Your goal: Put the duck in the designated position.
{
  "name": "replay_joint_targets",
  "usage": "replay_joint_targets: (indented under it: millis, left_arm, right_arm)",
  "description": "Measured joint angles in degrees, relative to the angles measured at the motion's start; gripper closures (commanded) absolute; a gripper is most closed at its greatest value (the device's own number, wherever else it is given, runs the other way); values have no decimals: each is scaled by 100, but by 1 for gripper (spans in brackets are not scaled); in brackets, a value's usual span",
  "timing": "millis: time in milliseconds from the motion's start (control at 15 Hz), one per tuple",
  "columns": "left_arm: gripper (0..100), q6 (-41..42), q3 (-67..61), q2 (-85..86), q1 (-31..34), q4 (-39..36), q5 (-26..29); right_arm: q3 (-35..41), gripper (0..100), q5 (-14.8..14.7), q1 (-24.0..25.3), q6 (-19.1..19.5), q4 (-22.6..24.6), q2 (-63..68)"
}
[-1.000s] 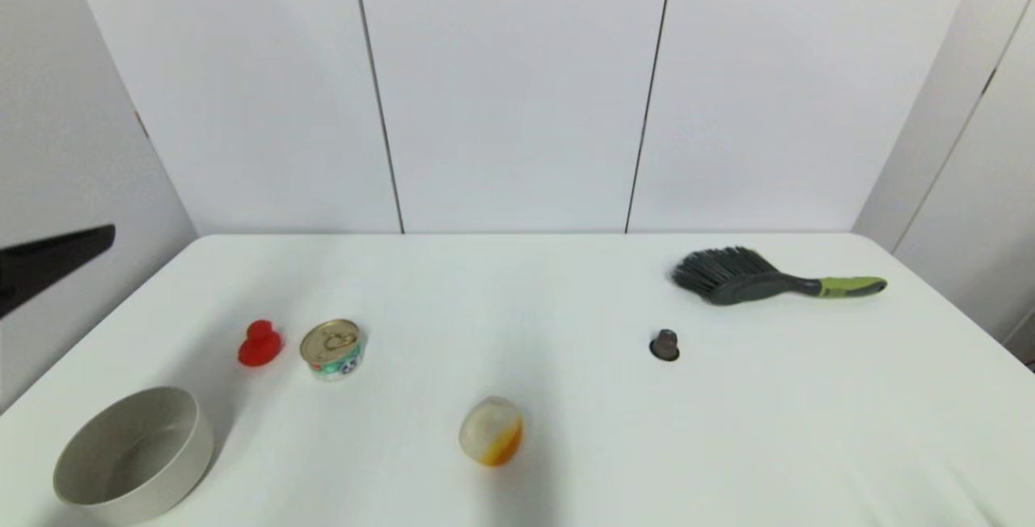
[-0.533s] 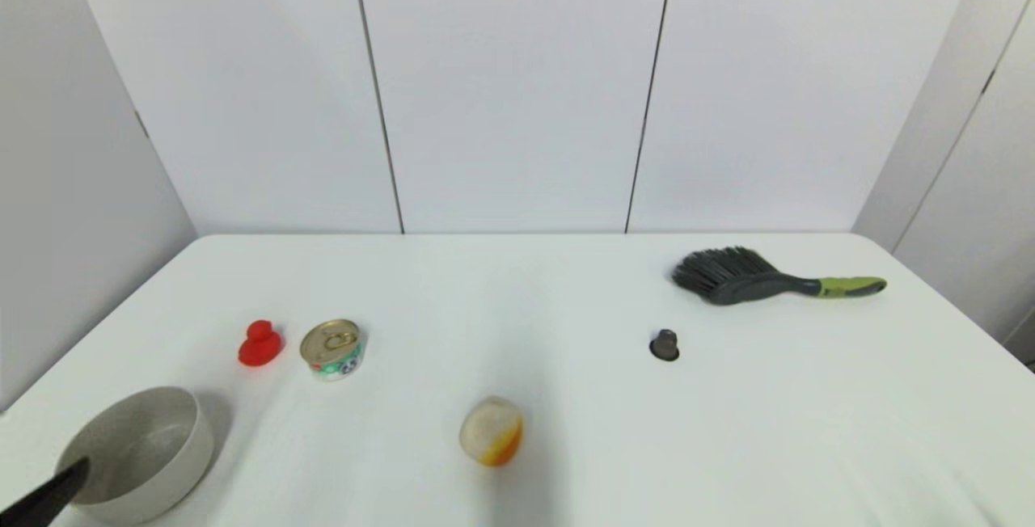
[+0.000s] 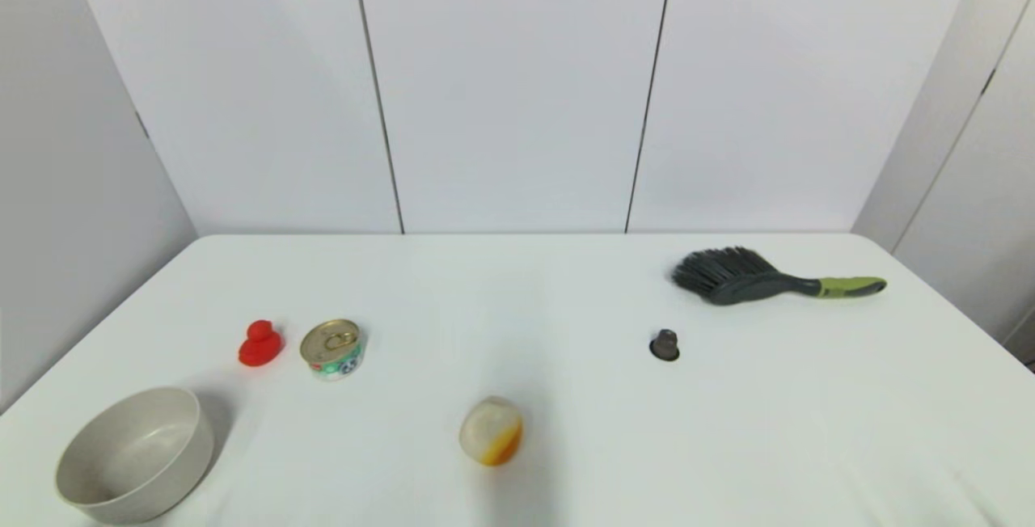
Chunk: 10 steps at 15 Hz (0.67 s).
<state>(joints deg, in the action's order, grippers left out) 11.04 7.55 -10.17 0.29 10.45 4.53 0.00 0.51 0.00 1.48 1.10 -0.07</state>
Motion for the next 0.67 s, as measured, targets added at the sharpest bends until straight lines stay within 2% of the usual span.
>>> replay_joint_targets:
  millis: [133, 400, 667]
  left_arm:
    - [0, -27, -291, 218, -2, -243, -201]
    - [0, -190, -521, 642, 1, -497, -245]
    - [0, -835, -700, 965, 1, -1040, -306]
  right_arm:
    - [0, 0, 0, 0, 0, 2, 0]
    - [0, 0, 0, 0, 0, 2, 0]
    - [0, 0, 0, 0, -2, 0, 0]
